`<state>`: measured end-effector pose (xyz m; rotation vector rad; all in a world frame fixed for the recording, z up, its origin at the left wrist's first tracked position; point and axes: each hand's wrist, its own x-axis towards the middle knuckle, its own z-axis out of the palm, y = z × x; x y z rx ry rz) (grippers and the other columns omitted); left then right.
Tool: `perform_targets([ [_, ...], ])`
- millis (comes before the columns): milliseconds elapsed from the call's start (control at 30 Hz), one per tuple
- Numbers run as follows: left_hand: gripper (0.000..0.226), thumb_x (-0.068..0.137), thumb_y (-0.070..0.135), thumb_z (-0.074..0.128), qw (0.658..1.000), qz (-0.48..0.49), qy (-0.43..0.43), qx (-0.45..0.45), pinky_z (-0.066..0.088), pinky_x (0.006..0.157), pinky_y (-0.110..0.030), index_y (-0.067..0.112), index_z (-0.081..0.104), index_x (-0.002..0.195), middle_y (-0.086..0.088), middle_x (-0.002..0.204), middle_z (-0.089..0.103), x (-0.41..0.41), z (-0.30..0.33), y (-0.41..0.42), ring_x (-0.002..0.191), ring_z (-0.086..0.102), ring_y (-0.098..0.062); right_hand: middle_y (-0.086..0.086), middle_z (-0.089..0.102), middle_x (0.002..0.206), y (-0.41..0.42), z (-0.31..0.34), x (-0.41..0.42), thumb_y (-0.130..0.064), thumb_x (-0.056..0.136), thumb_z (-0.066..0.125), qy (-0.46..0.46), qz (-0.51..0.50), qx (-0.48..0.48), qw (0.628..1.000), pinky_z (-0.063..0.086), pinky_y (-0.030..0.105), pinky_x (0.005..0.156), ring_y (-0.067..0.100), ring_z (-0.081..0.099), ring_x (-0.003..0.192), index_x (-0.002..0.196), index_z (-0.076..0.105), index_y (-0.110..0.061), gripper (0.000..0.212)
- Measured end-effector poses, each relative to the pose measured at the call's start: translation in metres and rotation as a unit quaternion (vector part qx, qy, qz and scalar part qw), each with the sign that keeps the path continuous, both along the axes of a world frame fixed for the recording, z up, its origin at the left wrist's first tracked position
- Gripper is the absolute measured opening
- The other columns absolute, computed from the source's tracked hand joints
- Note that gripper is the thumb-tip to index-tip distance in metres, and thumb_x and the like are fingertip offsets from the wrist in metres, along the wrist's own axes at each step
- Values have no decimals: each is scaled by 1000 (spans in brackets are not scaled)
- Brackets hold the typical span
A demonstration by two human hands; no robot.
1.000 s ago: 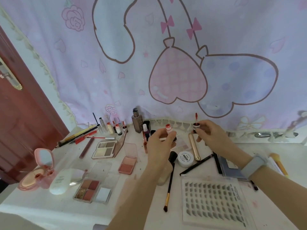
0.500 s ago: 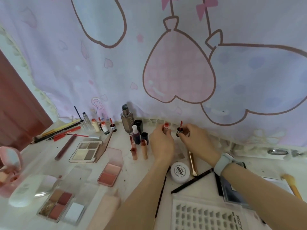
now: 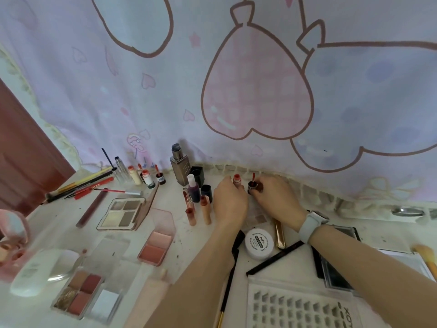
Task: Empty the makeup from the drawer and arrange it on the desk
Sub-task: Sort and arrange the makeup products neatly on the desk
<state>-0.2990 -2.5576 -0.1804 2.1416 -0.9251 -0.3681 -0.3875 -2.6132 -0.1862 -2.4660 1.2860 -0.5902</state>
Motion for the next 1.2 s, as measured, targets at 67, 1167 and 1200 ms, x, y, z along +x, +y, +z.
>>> perform_targets([
  [67,33,98,26,39,1000,-2,8,5,37,76,-28,5,51,120,-13,118,59,-3,5,4,110,53,-28,11,67,86,1,0,-3,-28,89,52,-6,7,5,1000,48,36,72,28,60,82,86,64,-6,25],
  [1167,54,81,39,62,972,-156,-162,70,37,93,-30,17,45,128,-1,121,51,7,3,158,109,45,-20,-2,55,91,89,25,-21,-33,95,42,-34,130,63,989,36,32,87,17,49,92,106,65,-19,29],
  [1200,56,80,37,65,976,-154,-147,37,37,94,-29,18,44,129,1,123,50,7,5,161,110,45,-18,-2,55,79,93,32,-21,-36,94,42,-63,123,81,987,36,27,77,14,49,77,96,65,-17,30],
])
